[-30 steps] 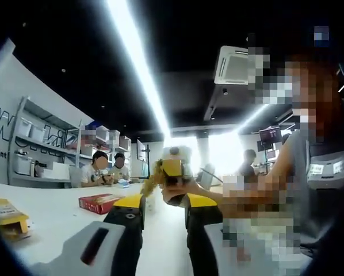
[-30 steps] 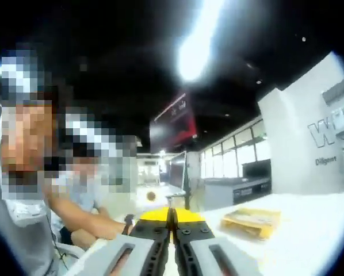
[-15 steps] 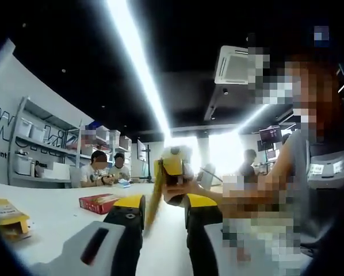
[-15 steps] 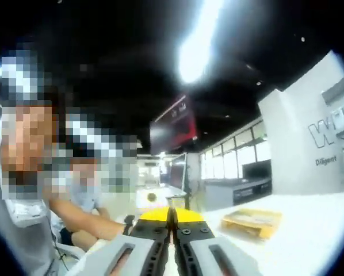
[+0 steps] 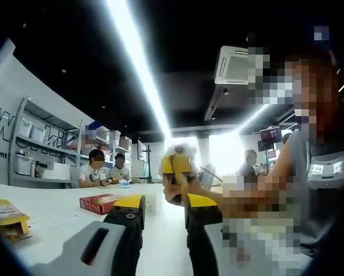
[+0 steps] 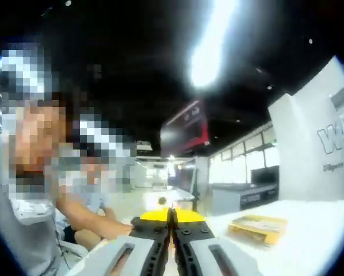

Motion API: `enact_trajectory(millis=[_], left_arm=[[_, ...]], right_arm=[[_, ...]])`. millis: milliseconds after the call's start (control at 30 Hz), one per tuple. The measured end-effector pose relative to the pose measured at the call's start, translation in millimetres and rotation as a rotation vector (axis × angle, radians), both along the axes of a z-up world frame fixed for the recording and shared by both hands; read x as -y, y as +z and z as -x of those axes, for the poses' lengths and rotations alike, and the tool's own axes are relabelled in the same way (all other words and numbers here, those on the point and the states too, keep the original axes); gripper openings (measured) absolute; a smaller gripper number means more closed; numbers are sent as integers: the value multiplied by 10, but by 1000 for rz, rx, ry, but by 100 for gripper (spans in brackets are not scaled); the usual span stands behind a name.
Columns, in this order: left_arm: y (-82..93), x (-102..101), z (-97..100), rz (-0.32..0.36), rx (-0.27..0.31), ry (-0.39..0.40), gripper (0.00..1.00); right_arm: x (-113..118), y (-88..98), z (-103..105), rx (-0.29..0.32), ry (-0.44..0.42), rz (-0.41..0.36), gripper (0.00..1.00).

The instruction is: Tear open the coffee pouch, take out the coffee, and pour the coffee from the pouch into the cup

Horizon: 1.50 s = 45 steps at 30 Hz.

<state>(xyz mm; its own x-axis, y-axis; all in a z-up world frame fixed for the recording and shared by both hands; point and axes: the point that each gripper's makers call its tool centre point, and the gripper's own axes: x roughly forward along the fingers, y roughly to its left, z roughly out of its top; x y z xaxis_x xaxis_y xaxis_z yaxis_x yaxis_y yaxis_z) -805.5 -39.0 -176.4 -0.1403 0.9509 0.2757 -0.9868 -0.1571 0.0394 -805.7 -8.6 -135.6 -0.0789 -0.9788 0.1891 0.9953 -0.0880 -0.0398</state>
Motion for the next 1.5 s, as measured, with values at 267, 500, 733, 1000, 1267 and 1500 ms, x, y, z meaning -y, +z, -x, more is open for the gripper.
enact_trajectory(millis=[267,500,733,1000,1267,1500], left_arm=[[6,8,-1,-2,-1,1,30],[-6,-3,-11,1,-2,1,30],[-5,1,-16,-1,-2,0,30],[-6,3,-15,-1,-2,2,29],[20,10,-16,-6,-5,4,29],[0,-2,-15,0,-5,3,29]], right_arm=[[-117,337,-391,-80,150,144,2],[-75,49,67,-1,-32,25,2],[-66,301,-332,-42,141,138,2],[-70,34,77,-4,-32,10,2],[-42,309,-428,-140,123,104,2],[10,98,-127,-49,26,42,2]])
